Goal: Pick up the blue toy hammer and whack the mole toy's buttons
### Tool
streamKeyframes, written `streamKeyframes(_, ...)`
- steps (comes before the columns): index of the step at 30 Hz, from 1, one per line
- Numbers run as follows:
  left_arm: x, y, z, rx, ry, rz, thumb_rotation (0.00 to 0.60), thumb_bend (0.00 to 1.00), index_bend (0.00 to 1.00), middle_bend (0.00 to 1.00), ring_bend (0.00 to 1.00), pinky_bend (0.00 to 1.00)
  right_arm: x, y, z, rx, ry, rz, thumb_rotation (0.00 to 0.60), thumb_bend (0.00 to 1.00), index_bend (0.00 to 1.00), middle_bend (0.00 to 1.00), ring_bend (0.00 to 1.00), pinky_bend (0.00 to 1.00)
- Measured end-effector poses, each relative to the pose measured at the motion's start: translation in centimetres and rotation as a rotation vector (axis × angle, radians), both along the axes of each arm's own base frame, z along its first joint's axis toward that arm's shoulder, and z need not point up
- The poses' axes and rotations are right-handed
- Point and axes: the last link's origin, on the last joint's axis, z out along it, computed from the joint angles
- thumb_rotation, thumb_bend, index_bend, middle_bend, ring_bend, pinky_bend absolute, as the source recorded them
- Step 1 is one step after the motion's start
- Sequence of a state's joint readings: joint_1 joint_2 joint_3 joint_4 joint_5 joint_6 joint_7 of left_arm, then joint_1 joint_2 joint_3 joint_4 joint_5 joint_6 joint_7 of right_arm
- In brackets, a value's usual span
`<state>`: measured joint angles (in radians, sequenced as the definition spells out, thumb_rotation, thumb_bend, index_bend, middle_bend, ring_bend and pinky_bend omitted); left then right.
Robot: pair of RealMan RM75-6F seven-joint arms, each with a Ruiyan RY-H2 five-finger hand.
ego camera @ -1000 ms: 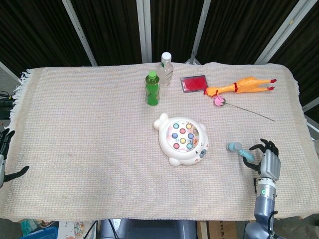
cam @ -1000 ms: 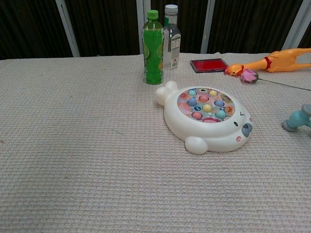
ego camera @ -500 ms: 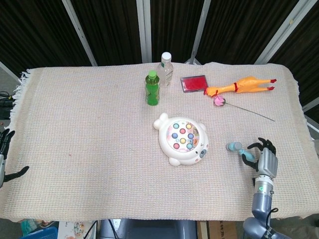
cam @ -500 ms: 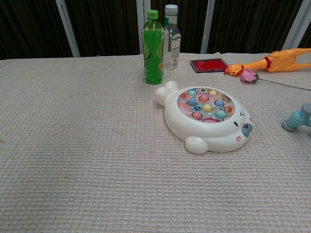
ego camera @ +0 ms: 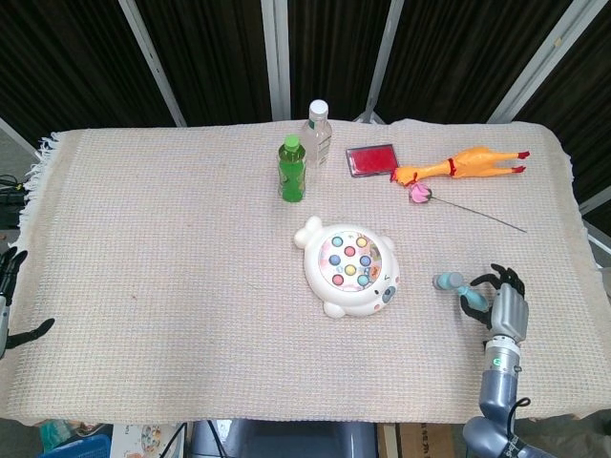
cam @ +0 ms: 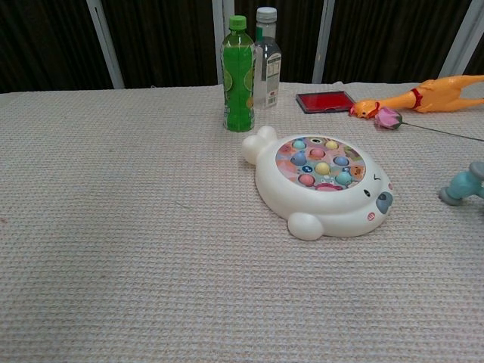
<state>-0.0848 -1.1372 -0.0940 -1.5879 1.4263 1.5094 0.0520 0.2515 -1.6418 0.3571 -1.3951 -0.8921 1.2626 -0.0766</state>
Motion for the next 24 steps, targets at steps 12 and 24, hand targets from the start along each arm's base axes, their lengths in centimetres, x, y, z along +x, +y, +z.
streamKeyframes(12, 0.01, 0.05, 0.01, 0.001, 0.001, 0.002, 0.600, 0.00, 0.00, 0.00, 0.00, 0.00, 0.81, -0.49, -0.58, 0.007, -0.004, 0.015, 0.600, 0.32, 0.52, 0.19, 0.00, 0.00)
streamKeyframes(24, -0.01, 0.10, 0.00, -0.001, -0.002, 0.005, 0.600, 0.00, 0.00, 0.00, 0.00, 0.00, 0.68, -0.81, -0.95, 0.013, -0.007, 0.003, 0.600, 0.33, 0.55, 0.20, 0.00, 0.00)
